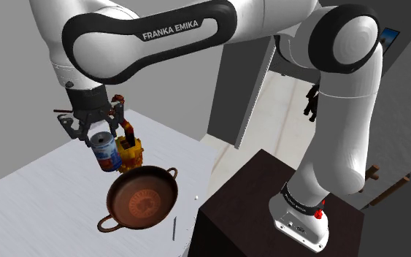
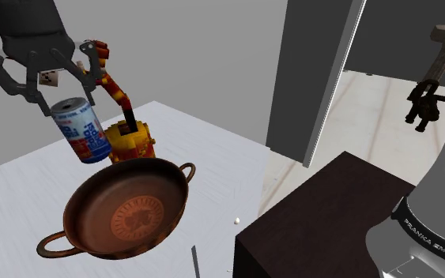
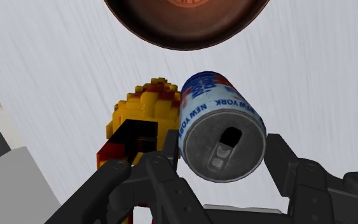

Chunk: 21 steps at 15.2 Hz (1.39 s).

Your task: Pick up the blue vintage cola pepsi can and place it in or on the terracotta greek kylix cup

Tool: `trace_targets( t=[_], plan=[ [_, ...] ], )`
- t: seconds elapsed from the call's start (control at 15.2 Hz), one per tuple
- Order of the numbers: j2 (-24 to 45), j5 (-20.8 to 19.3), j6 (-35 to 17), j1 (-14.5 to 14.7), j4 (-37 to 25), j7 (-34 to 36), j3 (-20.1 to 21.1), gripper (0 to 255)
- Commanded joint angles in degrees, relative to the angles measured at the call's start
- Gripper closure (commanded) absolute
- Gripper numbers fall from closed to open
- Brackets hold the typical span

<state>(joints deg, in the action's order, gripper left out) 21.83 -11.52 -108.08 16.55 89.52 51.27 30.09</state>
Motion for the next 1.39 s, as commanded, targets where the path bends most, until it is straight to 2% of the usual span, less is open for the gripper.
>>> trace_targets(
  t=[0.0,0.46,0.86,1.25,1.32],
  plan=[
    [-0.4,0.2,1.2,-0.1,-0.9,-0.2,0.1,255],
    [-0.8,0.6,5.8,0.2,-5.1,-0.6,0.3,255],
    [-14.7,7.3,2.5,-1.9,10.3,-0.1,2.7,255],
    [-27.7,14.7,2.1,-1.5,21.6,-0.6,3.8,255],
    [-27.6,14.7,1.3,-1.4,22.3,-0.6,3.7,255]
  ],
)
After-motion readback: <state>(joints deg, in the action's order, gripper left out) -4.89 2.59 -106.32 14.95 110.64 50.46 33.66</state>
